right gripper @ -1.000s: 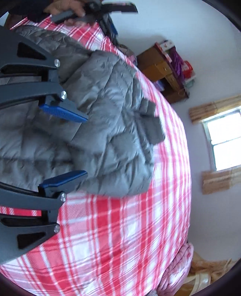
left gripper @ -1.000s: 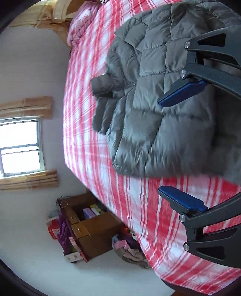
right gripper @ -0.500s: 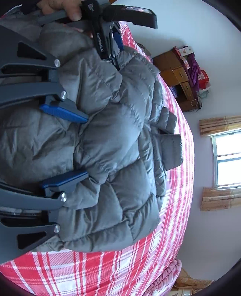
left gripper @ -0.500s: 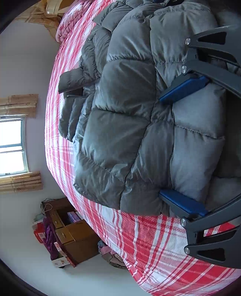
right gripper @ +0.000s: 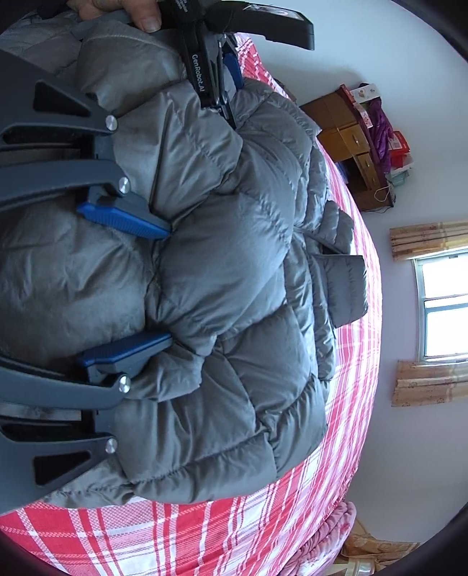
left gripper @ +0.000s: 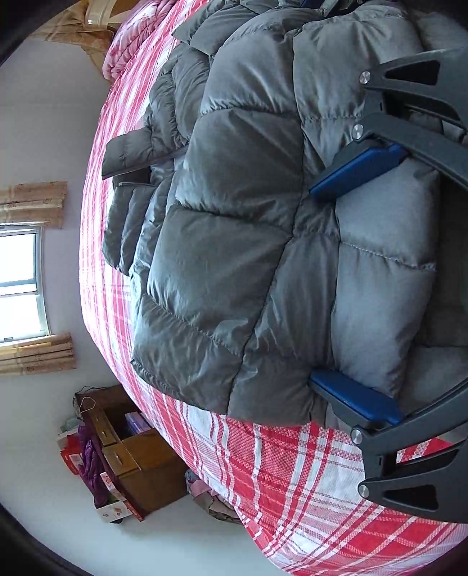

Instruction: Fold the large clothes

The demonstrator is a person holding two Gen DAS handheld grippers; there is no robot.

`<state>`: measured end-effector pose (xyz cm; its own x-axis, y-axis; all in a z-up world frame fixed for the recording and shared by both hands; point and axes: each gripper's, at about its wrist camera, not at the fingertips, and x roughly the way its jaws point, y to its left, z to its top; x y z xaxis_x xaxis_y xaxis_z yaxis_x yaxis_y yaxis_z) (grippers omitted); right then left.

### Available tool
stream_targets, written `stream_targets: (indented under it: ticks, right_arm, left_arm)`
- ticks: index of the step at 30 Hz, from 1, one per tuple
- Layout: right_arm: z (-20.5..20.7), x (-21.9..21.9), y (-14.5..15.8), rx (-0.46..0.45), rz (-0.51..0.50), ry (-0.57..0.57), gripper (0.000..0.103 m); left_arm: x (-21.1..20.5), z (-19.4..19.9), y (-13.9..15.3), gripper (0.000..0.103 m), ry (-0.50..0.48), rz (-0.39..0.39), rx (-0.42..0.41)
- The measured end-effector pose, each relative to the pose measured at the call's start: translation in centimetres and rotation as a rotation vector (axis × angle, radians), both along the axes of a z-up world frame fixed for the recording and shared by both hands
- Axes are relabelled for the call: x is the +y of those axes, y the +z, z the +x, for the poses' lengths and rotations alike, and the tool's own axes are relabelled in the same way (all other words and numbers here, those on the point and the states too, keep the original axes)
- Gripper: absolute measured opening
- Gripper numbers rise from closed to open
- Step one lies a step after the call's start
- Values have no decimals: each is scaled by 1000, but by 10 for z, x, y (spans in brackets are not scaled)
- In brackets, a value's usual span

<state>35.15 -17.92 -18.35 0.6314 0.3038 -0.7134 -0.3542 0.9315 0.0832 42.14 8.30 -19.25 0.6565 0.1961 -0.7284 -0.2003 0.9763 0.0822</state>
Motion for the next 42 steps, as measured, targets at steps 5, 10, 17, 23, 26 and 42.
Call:
stream_targets:
  ticks: [5, 10, 17, 23, 26, 42]
  right_arm:
    - [0, 3, -1, -3, -25, -3, 57]
    - [-1, 5, -3, -2, -33, -4, 57]
    - [3, 6, 0, 19, -47, 11, 58]
    - [0, -8, 67, -35, 29, 34, 57]
    - [18, 5, 87, -45, 21, 47, 57]
    - [80, 22, -1, 24, -74, -14, 57]
  left_arm:
    - [1, 2, -2, 97, 1, -11, 13]
    - [2, 3, -2, 98, 2, -15, 15]
    - [9, -4, 13, 98, -2, -43, 48]
    - [13, -26, 86, 98, -90, -59, -65]
    - [25, 8, 94, 98, -60, -64, -46]
    - [49, 73, 0, 102, 77, -67, 42]
